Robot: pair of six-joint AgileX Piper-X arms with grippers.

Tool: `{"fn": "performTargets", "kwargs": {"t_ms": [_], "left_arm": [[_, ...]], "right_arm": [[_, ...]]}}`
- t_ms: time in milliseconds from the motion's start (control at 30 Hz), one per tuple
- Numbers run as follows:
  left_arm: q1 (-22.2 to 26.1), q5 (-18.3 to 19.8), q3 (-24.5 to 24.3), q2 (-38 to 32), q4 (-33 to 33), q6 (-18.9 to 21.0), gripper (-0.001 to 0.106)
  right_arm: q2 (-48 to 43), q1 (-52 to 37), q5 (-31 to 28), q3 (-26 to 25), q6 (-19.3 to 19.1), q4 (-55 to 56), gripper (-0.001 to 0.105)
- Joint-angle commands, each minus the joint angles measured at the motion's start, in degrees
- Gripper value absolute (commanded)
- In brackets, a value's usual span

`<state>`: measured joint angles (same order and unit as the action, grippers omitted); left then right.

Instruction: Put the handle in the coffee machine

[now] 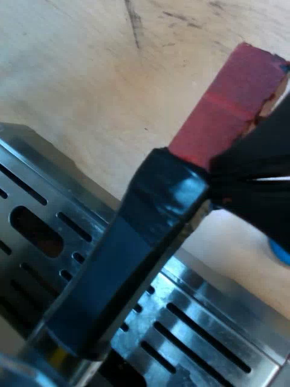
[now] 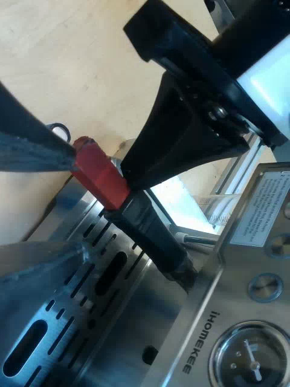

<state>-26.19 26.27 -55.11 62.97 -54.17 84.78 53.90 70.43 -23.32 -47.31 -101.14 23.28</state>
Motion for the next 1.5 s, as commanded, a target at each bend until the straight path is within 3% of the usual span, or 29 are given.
{"fn": "performTargets", "kwargs": {"t_ms": [33, 167, 300, 467, 567, 600, 700, 833, 933, 1033, 1133, 1233, 1400, 1500], "left_arm": [[0.1, 6.5, -1.2, -0.8, -2.1, -2.7, 0.000], [4.3, 6.5, -1.2, -2.3, -4.4, -2.7, 0.000], [9.0, 6.5, -1.2, -5.8, -6.2, -2.7, 0.000], [12.7, 6.5, -1.2, -10.5, -8.5, -2.7, 0.002], [13.4, 6.5, -1.2, -12.8, -9.6, -2.7, 0.013], [13.4, 6.5, -1.2, -13.9, -10.5, -2.7, 0.022], [13.4, 6.2, -1.2, -16.5, -12.9, -0.7, 0.048], [13.8, 5.2, -1.2, -18.8, -14.3, 0.3, 0.063], [15.6, 5.2, -1.2, -20.9, -15.4, 0.3, 0.073], [17.9, 5.2, -1.5, -22.7, -15.4, 0.3, 0.076], [19.7, 5.2, -2.6, -23.8, -15.3, 0.3, 0.077], [21.5, 5.2, -5.0, -24.2, -15.0, 0.3, 0.077], [23.7, 5.2, -9.5, -24.2, -14.7, 0.3, 0.077], [24.8, 3.2, -11.3, -24.2, -13.0, 3.3, 0.077]], "right_arm": [[-0.5, -0.2, 1.5, -0.7, -0.2, 0.1, 0.031], [-0.5, -0.2, 1.7, -0.7, 1.2, 0.1, 0.031], [-0.5, -0.2, 1.7, -0.7, 6.5, 0.1, 0.031], [-0.5, -0.2, 1.7, -0.7, 6.6, 0.1, 0.031], [-0.5, -0.2, 1.7, -0.7, 6.6, 0.1, 0.042], [-0.5, -0.2, 1.7, -0.7, 6.6, 0.2, 0.052], [-0.5, -0.2, 1.7, -0.7, 6.6, 0.1, 0.067], [-0.5, -0.2, 1.7, -0.7, 6.9, 0.1, 0.067], [-0.8, -0.2, 2.0, -0.7, 9.8, 0.7, 0.067], [-1.9, -0.2, 5.9, -1.0, 10.2, 2.3, 0.067], [-2.3, -0.6, 5.4, -2.9, 13.0, 6.0, 0.067], [-2.2, -3.0, 5.2, -6.6, 12.5, 12.6, 0.067], [-2.4, -11.3, 7.6, -13.2, 12.5, 21.2, 0.067], [-2.5, -16.9, 9.5, -16.1, 11.7, 23.6, 0.067]]}}
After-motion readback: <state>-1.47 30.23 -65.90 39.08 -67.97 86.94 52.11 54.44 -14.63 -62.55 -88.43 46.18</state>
